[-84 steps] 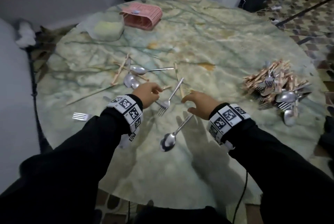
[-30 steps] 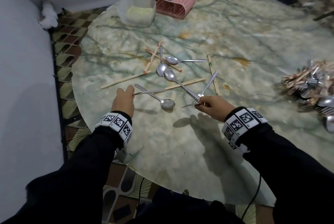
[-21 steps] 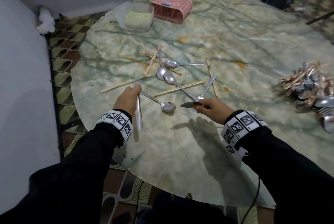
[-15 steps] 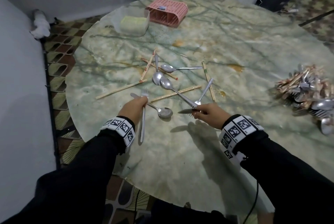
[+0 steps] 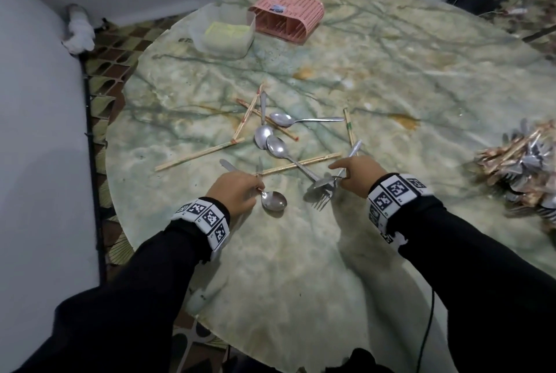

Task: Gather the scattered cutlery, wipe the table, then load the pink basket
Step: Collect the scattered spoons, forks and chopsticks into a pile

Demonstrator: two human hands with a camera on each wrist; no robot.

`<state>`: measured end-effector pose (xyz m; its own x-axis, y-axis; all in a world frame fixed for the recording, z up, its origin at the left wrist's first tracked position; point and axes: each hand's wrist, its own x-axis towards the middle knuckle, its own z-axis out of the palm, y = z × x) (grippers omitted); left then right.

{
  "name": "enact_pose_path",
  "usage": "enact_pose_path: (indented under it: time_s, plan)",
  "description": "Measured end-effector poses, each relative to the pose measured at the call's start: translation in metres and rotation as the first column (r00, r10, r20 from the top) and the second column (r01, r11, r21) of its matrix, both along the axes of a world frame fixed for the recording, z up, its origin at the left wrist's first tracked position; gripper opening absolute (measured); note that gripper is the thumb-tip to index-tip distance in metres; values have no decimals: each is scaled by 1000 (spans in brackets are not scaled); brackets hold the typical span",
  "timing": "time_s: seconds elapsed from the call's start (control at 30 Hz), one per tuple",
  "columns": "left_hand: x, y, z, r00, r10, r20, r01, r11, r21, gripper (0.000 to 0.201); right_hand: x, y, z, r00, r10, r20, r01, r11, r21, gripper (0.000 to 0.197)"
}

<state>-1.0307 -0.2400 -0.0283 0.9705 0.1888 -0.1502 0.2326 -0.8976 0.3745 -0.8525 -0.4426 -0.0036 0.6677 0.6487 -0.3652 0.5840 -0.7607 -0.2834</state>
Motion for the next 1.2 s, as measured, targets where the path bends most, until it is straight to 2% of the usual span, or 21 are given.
enact_pose_path:
  time_s: [0.1,0.23,0.37,0.43,0.53,0.63,0.7,0.73,0.8,0.87,0.93,1.0,1.1,1.2]
  plan:
    - [5,0,0,1000,-1,3,1,999,42,23,4,7,-1,996,91,27,-87,991,-105,30]
    - [7,-1,1,999,36,-13,-36,999,-5,15,7,8,5,974,214,75,-199,964,-176,26]
    - [8,0,2,993,15,-121,-19,999,-35,19,15,9,19,945,320,69,-295,923,-247,19]
    - [8,-3,4,989,40,-144,-52,995,-80,28,18,11,30,938,342,66,-309,905,-291,10]
    - [9,-2,8,984,110,-140,-133,977,-168,50,21,11,46,928,352,120,-285,881,-379,10]
    - [10,-2,15,991,122,-62,-134,958,-255,76,27,9,54,900,386,203,-278,866,-417,3]
    - [11,-1,19,983,182,-16,-180,946,-270,80,29,5,58,936,304,178,-230,909,-347,2]
    - [12,2,19,976,216,12,-205,942,-267,74,29,3,59,963,239,122,-198,940,-279,4]
    - [14,8,20,960,270,80,-240,934,-265,45,26,1,60,988,154,9,-152,979,-138,11]
    - [15,14,19,931,351,97,-297,885,-358,21,19,3,58,990,132,-50,-134,990,-47,9]
    - [19,19,20,900,430,72,-350,811,-470,19,10,8,53,990,120,-71,-120,993,9,2]
    - [24,26,23,884,464,66,-359,761,-541,15,2,17,45,992,77,-104,-72,996,49,5]
    - [38,42,28,892,444,83,-318,749,-581,15,-9,33,30,992,26,-121,-17,997,75,19]
    - [60,61,26,891,449,66,-332,745,-578,13,-15,46,15,998,-23,-64,32,990,136,26]
